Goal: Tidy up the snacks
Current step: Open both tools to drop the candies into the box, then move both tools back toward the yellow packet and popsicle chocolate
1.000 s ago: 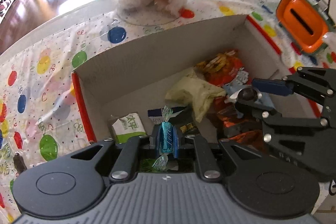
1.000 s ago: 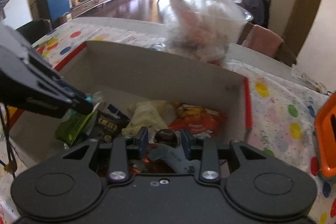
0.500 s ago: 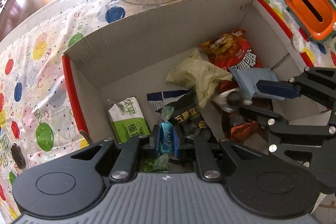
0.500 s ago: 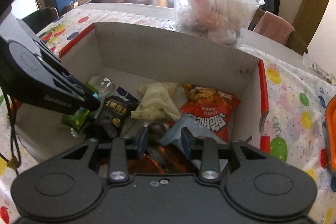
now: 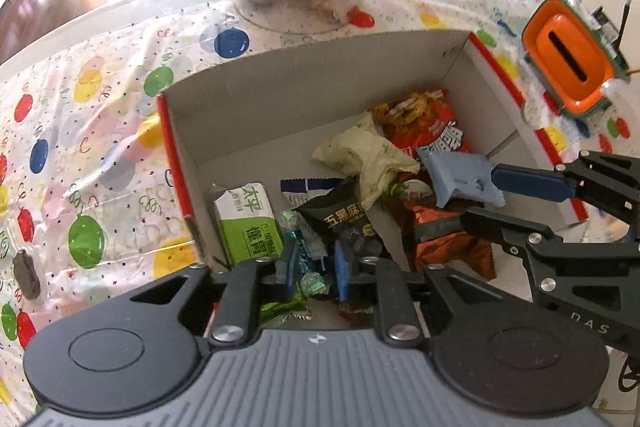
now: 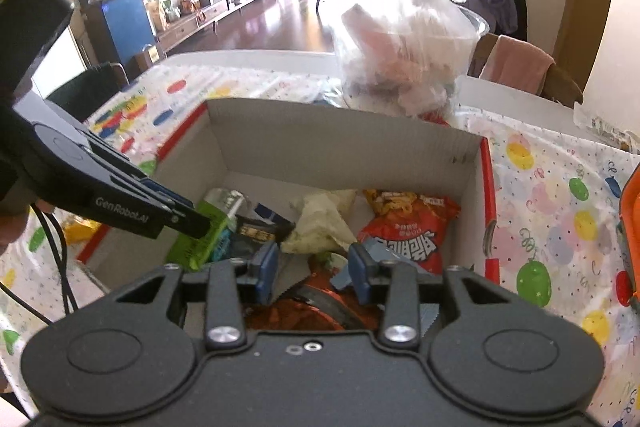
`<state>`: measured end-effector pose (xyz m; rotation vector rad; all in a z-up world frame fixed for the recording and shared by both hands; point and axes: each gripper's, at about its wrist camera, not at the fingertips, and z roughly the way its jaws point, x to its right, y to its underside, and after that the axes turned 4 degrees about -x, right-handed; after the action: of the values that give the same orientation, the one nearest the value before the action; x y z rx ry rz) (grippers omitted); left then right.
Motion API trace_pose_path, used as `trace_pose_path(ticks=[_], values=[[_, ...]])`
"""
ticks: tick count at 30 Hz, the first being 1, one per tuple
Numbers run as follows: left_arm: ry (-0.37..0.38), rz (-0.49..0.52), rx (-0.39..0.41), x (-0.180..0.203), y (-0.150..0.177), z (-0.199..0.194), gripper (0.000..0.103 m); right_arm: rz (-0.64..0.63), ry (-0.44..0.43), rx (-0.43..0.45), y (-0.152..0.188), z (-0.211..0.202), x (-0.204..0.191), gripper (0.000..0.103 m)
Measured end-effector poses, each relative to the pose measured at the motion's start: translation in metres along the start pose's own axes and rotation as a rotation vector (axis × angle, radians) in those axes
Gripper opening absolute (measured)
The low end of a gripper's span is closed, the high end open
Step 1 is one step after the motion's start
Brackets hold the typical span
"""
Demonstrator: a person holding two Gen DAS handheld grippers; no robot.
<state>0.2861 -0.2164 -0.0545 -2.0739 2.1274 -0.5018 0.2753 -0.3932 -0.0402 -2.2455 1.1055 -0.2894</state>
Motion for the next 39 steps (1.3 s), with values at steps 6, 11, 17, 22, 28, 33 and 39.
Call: trace_pose_path(ticks=[6,11,17,22,28,33,39], values=[[0.021,0.002,0.066,-0.006,0.013,-0.027,0.020,-0.001,-0.005,0.045,-0.004,-0.016,-0.015,0.039],[0.021,0.014,0.135,-0.013,0.025,-0.050,0.026,0.006,-0.012,0.080,-0.008,-0.027,-0.028,0.040],[0.022,0.003,0.206,-0.036,0.043,-0.075,0.030,0.012,-0.038,0.104,-0.016,-0.031,-0.049,0.041],[0.016,-0.020,0.252,-0.062,0.061,-0.091,0.058,-0.018,-0.026,0.115,-0.020,-0.028,-0.077,0.051],[-0.001,-0.030,0.294,-0.095,0.080,-0.105,0.062,-0.051,-0.013,0.136,-0.023,-0.022,-0.114,0.084],[-0.023,-0.069,0.330,-0.130,0.095,-0.114,0.076,-0.059,-0.027,0.131,-0.025,-0.015,-0.143,0.096],[-0.043,-0.118,0.359,-0.174,0.108,-0.118,0.085,-0.067,-0.026,0.138,-0.030,-0.002,-0.183,0.103]])
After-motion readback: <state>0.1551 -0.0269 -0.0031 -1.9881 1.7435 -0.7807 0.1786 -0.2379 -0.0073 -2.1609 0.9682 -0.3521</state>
